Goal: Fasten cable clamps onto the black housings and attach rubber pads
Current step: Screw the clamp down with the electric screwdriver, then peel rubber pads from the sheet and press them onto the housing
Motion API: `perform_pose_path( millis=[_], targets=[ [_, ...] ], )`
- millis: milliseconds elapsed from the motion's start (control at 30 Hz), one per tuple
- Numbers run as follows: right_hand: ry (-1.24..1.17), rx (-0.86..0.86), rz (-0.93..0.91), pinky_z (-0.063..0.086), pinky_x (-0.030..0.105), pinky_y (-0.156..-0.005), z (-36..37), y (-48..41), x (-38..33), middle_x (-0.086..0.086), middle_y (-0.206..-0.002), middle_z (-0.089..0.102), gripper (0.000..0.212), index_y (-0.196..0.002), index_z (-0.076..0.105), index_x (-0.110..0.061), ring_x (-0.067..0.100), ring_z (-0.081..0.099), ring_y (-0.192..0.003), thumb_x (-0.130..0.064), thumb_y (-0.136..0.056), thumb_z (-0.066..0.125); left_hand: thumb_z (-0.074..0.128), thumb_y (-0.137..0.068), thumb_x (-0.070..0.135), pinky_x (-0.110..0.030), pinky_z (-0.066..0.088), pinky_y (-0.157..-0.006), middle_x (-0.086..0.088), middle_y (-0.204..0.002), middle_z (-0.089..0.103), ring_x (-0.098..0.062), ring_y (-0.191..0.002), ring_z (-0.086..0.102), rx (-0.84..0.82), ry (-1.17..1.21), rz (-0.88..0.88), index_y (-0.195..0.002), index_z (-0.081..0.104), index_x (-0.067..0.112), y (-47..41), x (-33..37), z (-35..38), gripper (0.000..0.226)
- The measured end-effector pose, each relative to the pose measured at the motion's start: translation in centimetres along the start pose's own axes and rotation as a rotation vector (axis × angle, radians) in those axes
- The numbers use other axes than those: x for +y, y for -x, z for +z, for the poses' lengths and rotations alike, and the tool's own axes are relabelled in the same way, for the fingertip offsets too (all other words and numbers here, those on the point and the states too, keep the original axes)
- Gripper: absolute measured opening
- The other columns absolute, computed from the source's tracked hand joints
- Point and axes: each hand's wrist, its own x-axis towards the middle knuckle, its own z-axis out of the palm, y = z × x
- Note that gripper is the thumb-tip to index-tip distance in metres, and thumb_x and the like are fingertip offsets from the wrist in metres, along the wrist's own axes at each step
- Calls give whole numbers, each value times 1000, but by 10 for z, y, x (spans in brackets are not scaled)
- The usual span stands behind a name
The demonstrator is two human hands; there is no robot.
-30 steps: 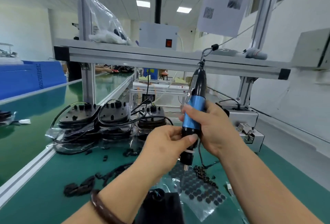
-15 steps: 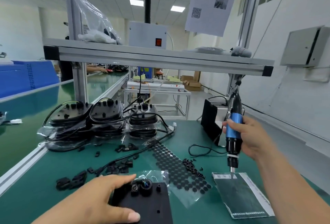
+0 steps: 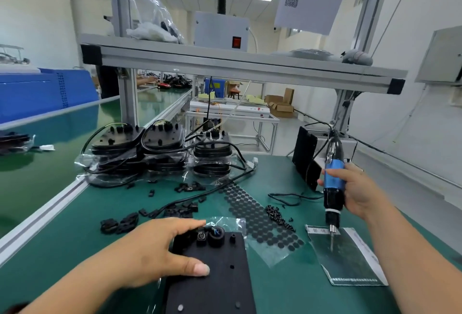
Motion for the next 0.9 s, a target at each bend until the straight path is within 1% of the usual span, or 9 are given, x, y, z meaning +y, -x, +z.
perform_pose_path(
  millis=[100,233,333,467,567,700,767,833,900],
  targets=[
    [25,15,29,46,31,-52,0,-3,6,7,-77,55,11,-94,55,-14,19,54,-60,-4,-90,54,66,-49,83,-8,28,-100,50,-123,37,24,-119,33,36,-33,64,-124,34,70,0,1,0,82],
    [0,89,86,41,30,-54,-2,-5,14,6,-73,49,6,-92,56,-15,20,46,-57,-20,-89,57,62,-52,82,-5,35,-91,49,-107,48,27,-106,41,184,-54,78,-108,50,66,-1,1,7,59],
    [-7,132,96,43,31,-56,-3,-5,17,8,-77,53,16,-92,58,-17,21,49,-60,-32,-89,61,61,-58,78,-10,39,-93,42,-104,54,19,-104,48,268,-69,66,-106,55,62,-4,0,12,51],
    [-29,183,58,47,34,-58,0,-1,18,5,-78,55,31,-92,59,-19,20,52,-62,-49,-84,66,72,-69,58,-15,43,-93,34,-104,61,14,-100,55,263,24,-10,-98,61,58,-9,1,13,31],
    [-10,244,32,47,34,-58,2,1,18,3,-81,55,40,-91,59,-24,18,52,-63,-62,-79,65,72,-73,56,-11,42,-87,36,-101,60,14,-98,55,236,-19,-37,-102,63,53,-10,4,10,31],
    [76,278,37,48,35,-63,2,4,17,8,-91,57,70,-98,59,-24,21,54,-70,-83,-61,59,68,-76,57,-11,42,-87,35,-106,60,12,-100,55,238,-80,-53,-109,62,51,-8,6,11,34],
    [118,279,29,50,40,-72,-1,6,18,10,-101,57,90,-109,59,-22,24,56,-79,-90,-51,56,66,-76,60,-12,42,-91,36,-110,59,14,-104,53,224,-104,-41,-111,59,56,-6,6,11,36],
    [152,263,24,47,49,-94,-4,5,19,10,-117,54,110,-126,53,-23,28,56,-99,-97,-45,52,63,-73,67,-7,37,-93,42,-111,55,20,-107,48,146,-108,-26,-111,53,62,-3,5,5,40],
    [221,267,43,36,52,-108,-7,5,17,10,-130,50,112,-136,47,-22,31,50,-120,-98,-55,41,58,-67,73,-1,31,-93,48,-109,51,27,-108,43,79,24,-52,-110,51,66,-2,8,-5,43]
  ],
)
